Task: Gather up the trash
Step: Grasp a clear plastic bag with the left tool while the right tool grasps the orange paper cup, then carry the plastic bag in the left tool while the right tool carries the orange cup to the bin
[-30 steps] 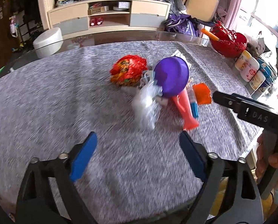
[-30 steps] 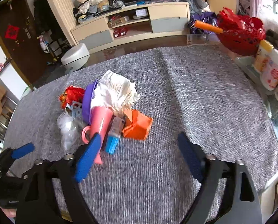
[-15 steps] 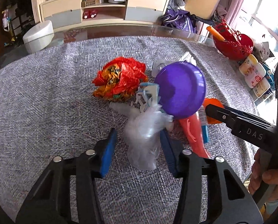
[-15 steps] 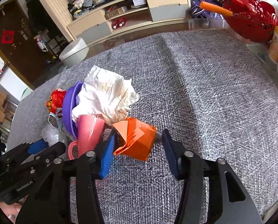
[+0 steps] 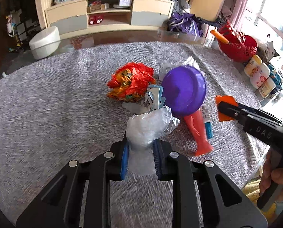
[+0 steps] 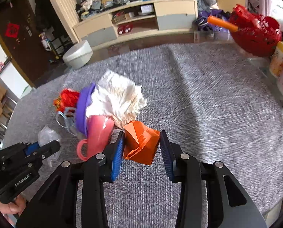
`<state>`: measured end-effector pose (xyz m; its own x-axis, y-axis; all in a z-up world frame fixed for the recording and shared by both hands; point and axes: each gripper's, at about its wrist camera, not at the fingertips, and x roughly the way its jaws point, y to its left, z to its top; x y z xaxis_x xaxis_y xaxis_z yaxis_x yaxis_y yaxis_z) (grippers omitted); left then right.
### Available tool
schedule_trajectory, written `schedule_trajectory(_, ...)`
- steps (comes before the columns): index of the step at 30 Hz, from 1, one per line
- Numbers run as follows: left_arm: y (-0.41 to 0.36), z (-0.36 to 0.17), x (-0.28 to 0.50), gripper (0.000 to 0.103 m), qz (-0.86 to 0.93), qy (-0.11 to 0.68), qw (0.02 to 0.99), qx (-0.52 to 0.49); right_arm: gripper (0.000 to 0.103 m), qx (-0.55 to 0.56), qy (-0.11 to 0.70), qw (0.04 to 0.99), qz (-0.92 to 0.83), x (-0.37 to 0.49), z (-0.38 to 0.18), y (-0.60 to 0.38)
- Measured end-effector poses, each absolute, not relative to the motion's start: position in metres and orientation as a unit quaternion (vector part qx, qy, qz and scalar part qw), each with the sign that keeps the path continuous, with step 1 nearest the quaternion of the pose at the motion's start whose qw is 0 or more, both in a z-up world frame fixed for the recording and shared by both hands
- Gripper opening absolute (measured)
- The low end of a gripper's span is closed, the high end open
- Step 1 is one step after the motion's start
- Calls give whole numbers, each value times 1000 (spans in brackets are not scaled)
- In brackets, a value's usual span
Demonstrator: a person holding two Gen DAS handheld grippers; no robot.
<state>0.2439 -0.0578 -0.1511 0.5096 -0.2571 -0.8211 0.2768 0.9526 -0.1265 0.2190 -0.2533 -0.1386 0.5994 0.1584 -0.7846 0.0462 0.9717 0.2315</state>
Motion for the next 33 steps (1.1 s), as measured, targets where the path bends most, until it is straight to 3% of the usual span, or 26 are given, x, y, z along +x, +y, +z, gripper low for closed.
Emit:
schedule_trajectory(16, -35, -76, 114, 21, -165, 408, 898, 11, 39, 92, 403, 907, 74, 106, -76, -222)
schedule_trajectory(33, -13, -148, 13, 21, -166, 467, 868, -19, 39, 107, 460, 876, 100, 23, -135, -193)
